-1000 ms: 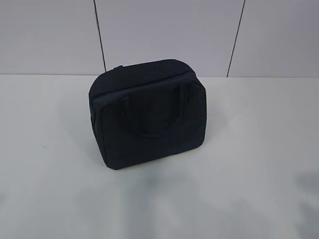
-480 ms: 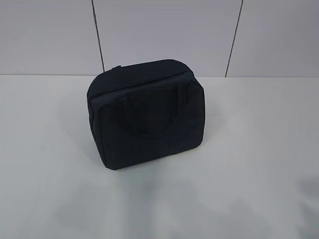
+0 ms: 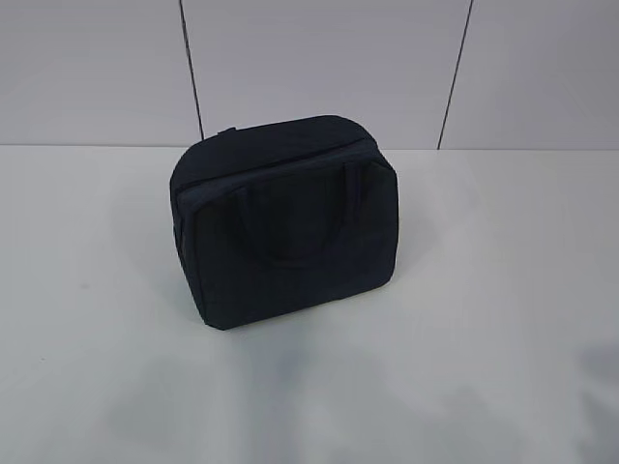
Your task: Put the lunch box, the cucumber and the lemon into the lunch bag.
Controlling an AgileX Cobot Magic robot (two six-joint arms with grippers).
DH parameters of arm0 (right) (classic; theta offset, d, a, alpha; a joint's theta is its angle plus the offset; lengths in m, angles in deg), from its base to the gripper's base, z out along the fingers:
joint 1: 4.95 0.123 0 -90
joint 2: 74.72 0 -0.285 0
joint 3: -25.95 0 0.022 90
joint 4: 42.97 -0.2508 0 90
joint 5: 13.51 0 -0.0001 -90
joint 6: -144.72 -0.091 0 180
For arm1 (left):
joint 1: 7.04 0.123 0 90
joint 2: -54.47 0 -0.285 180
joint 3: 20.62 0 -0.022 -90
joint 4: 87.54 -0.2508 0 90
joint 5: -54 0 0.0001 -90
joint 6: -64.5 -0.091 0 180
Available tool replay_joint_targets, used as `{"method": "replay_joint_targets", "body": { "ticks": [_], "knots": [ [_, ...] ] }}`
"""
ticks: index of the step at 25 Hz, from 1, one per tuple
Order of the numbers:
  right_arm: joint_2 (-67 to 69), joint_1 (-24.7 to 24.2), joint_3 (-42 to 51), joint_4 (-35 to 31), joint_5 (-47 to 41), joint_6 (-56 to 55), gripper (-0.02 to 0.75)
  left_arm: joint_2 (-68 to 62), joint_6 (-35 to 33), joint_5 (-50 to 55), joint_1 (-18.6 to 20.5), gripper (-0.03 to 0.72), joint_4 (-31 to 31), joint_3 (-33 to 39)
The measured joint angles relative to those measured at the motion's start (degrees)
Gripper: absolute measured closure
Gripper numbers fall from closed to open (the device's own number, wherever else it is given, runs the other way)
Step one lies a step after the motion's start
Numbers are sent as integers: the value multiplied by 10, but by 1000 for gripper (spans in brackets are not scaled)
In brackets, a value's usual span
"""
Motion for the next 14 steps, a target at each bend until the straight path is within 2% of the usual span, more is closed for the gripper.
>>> {"method": "replay_joint_targets", "body": {
  "ticks": [14],
  "knots": [
    [0, 0, 0, 0, 0, 0, 157, 0, 0, 0, 25, 284, 0, 0]
  ]
}}
